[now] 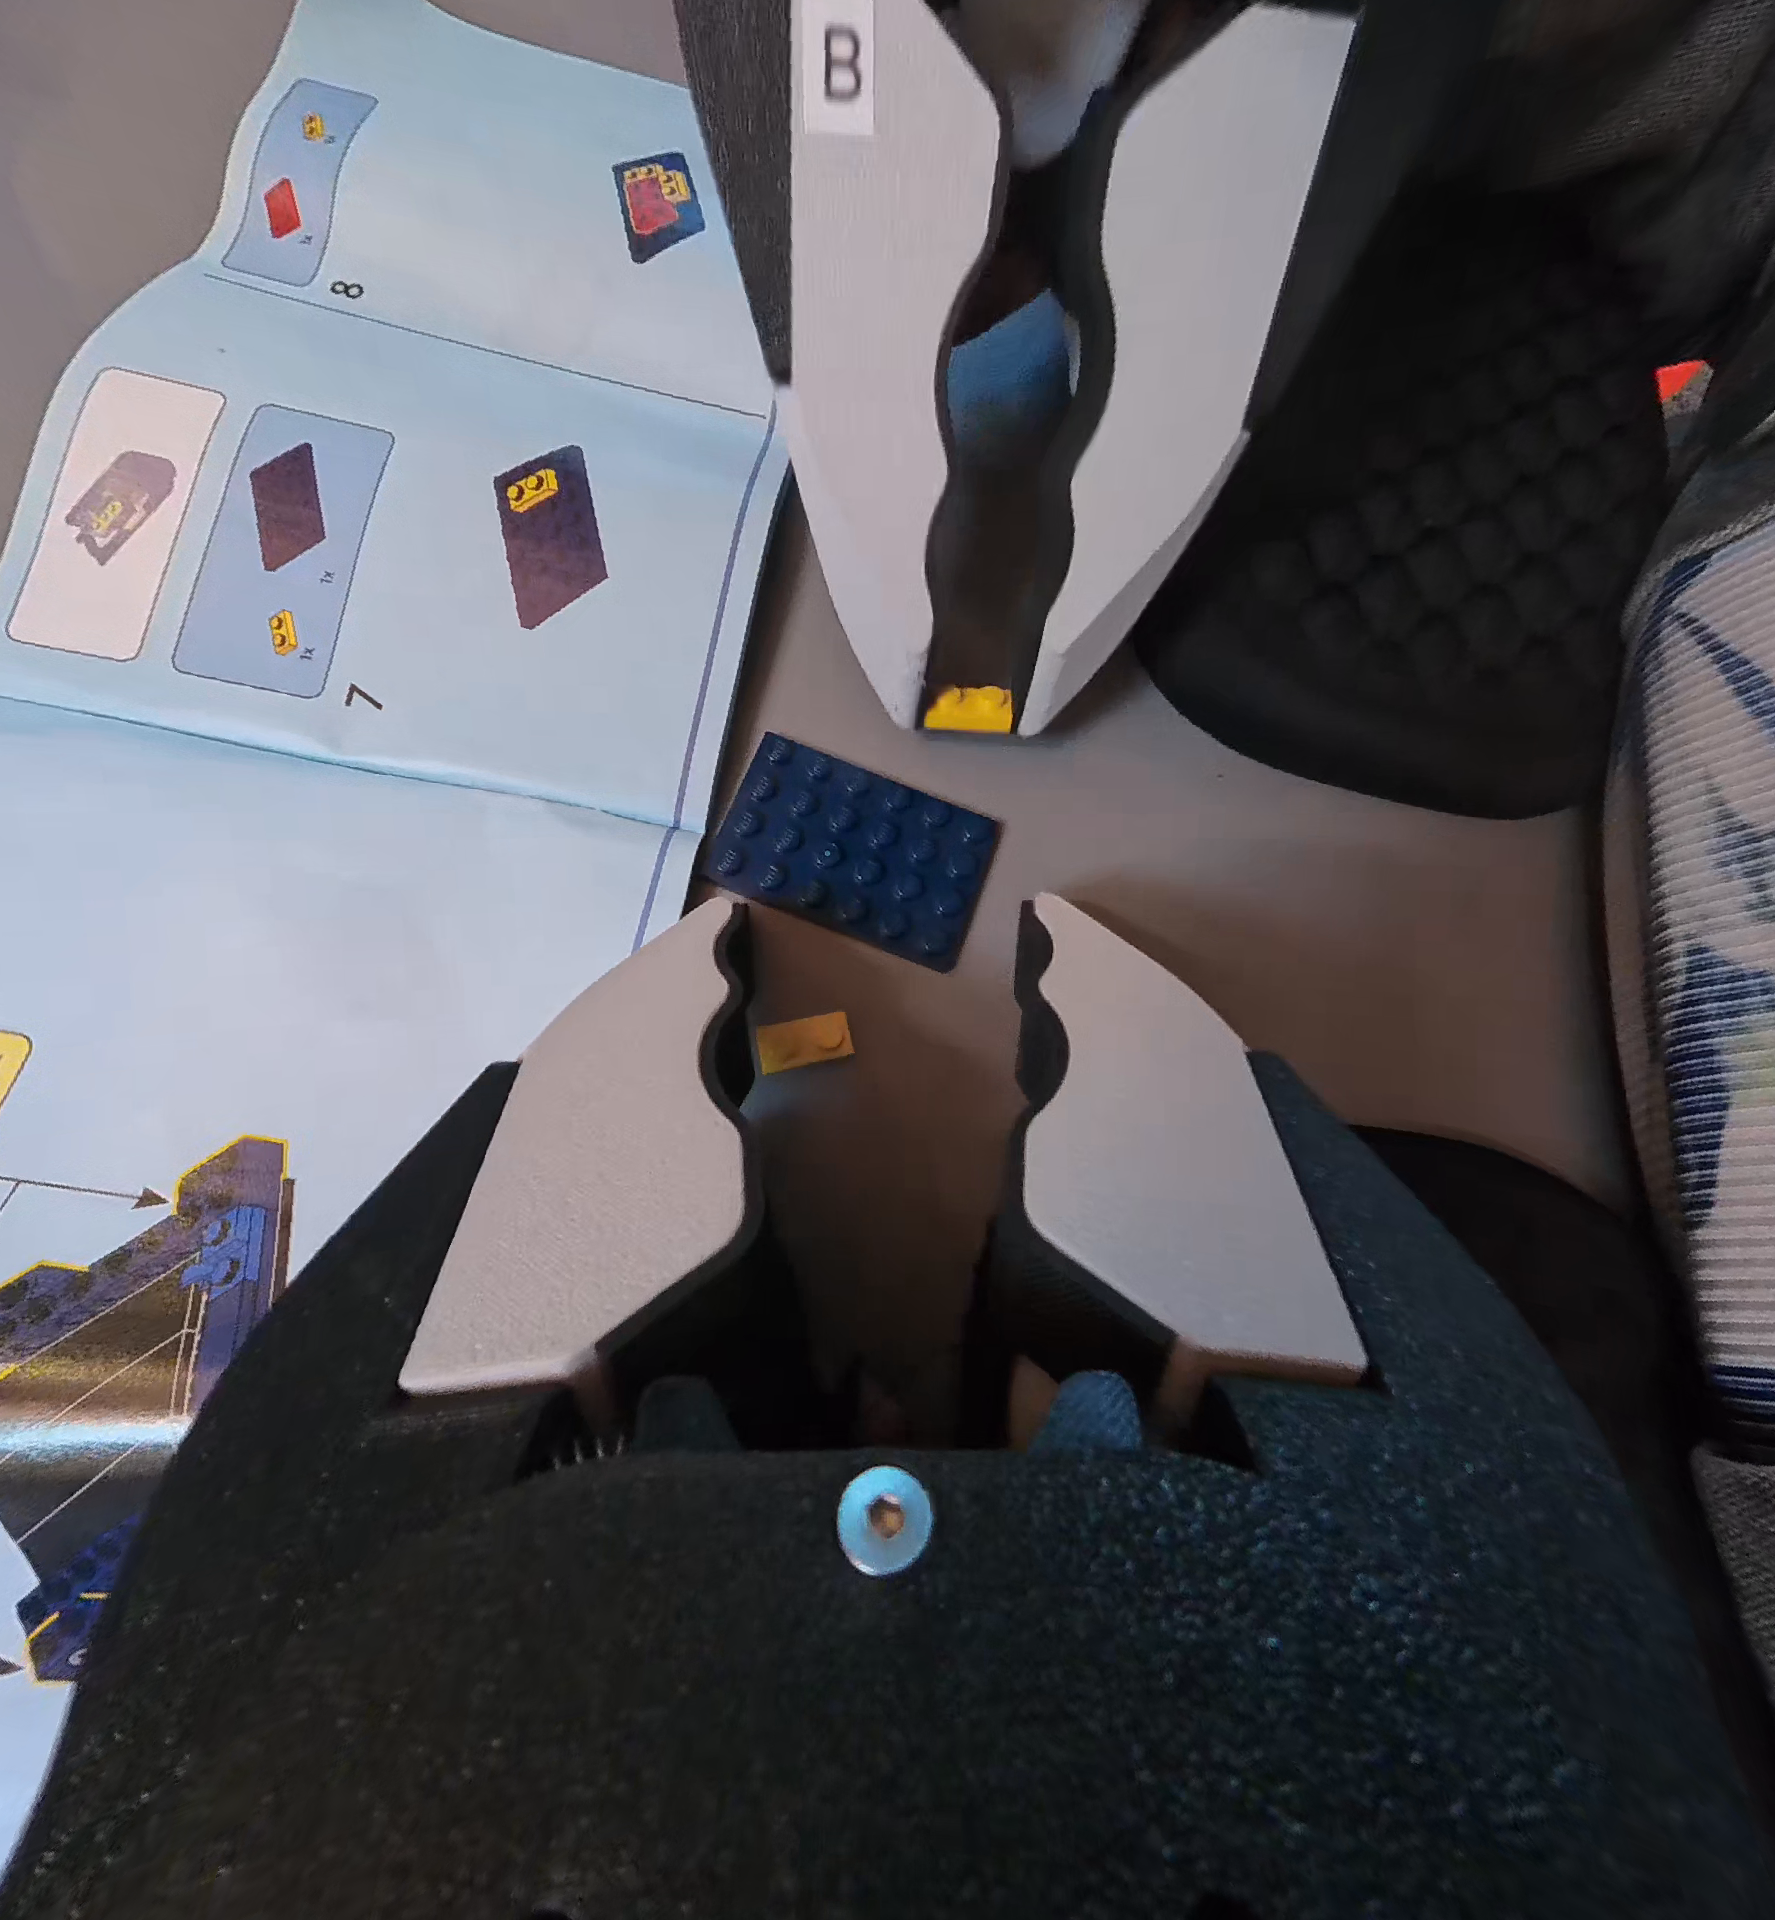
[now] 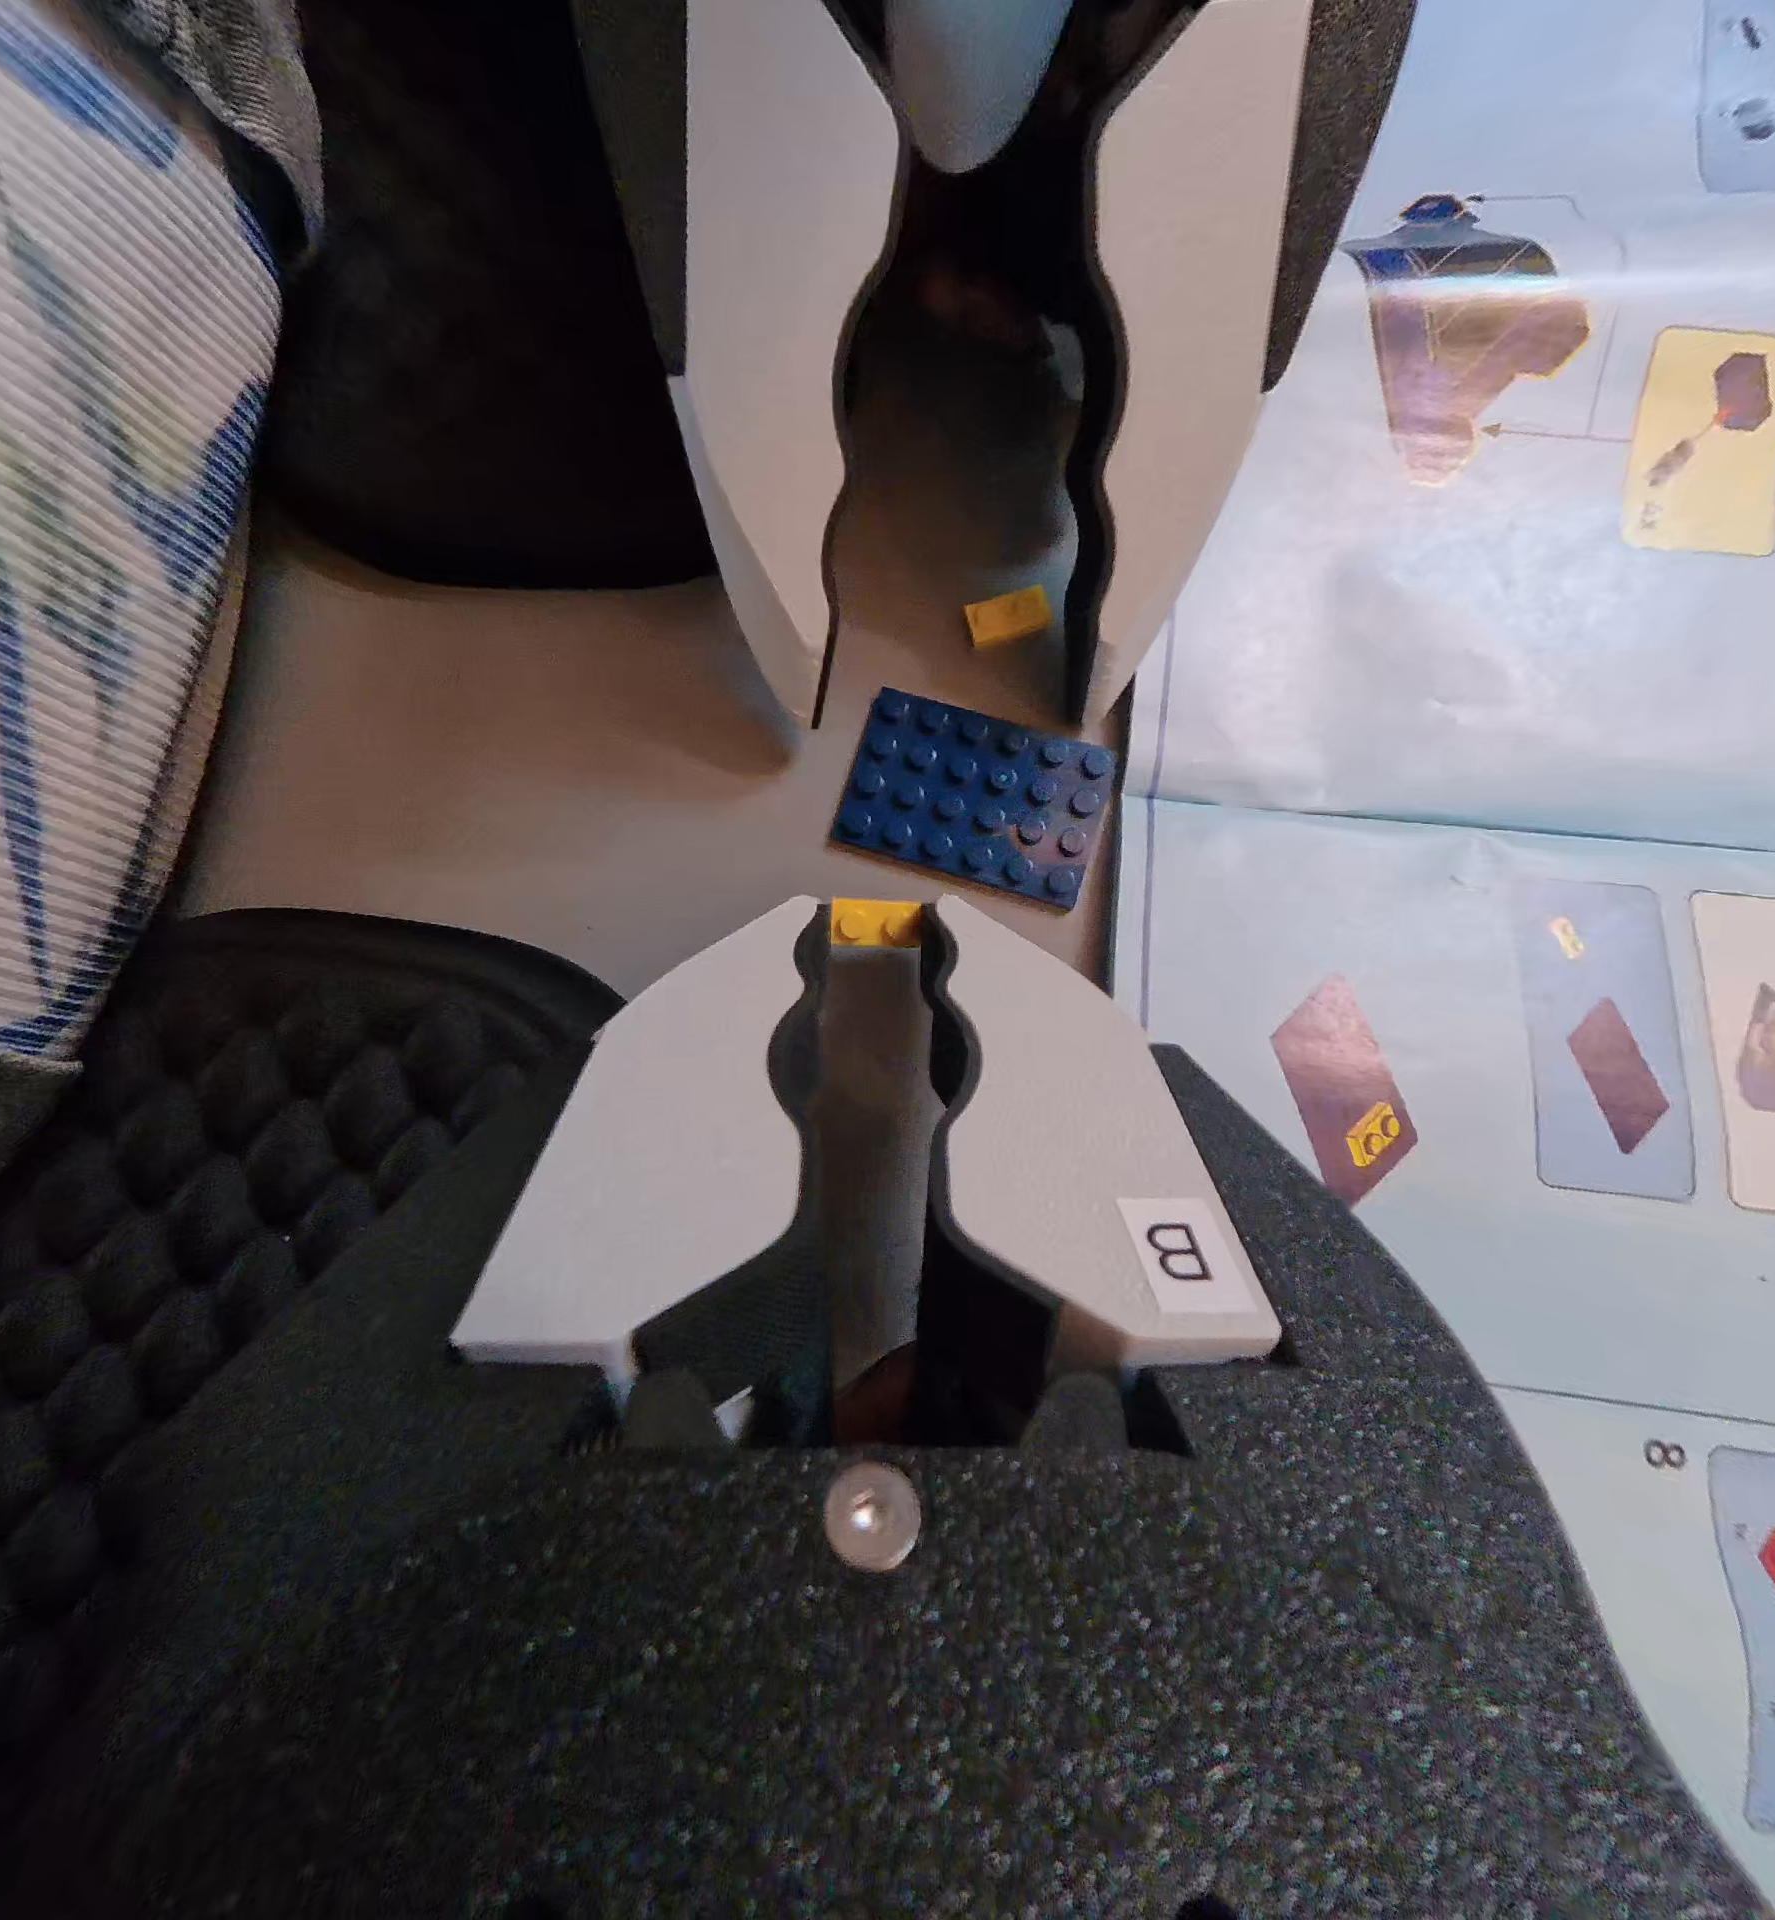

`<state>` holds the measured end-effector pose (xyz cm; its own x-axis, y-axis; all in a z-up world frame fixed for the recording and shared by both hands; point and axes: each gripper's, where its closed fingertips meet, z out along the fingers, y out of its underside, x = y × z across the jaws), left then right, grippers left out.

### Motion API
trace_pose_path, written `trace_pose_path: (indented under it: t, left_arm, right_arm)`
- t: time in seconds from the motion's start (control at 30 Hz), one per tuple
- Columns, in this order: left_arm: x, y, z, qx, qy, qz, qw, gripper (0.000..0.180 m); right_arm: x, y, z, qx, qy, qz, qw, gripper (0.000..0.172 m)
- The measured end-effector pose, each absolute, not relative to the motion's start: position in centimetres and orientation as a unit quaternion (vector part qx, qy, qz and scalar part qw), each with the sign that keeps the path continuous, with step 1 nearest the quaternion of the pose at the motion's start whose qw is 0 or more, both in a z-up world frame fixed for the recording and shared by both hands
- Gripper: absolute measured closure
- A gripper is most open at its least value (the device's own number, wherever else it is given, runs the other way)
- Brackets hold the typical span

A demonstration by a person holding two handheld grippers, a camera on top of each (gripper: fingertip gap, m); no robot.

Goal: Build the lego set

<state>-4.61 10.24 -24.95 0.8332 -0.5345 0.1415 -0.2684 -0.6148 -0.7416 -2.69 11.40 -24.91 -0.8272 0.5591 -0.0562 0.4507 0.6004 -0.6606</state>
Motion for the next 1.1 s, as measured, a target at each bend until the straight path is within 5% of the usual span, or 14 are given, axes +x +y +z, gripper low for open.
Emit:
trace_pose_path:
  t: [0.47,0.77,1.1]
  left_arm:
    - [-2.7,10.1,-24.8,-0.865,0.273,-0.229,0.352,0.127]
    - [-3.9,10.5,-24.6,-0.889,0.243,-0.131,0.365,0.125]
    - [-2.8,10.4,-25.2,-0.869,0.285,-0.208,0.346,0.145]
  right_arm:
    - [-1.3,8.1,-24.9,-0.224,-0.901,0.370,0.038,0.155]
    - [-3.2,12.9,-23.7,-0.293,-0.878,0.363,0.105,0.155]
    - [-1.7,11.5,-25.6,-0.283,-0.893,0.344,0.056,0.155]
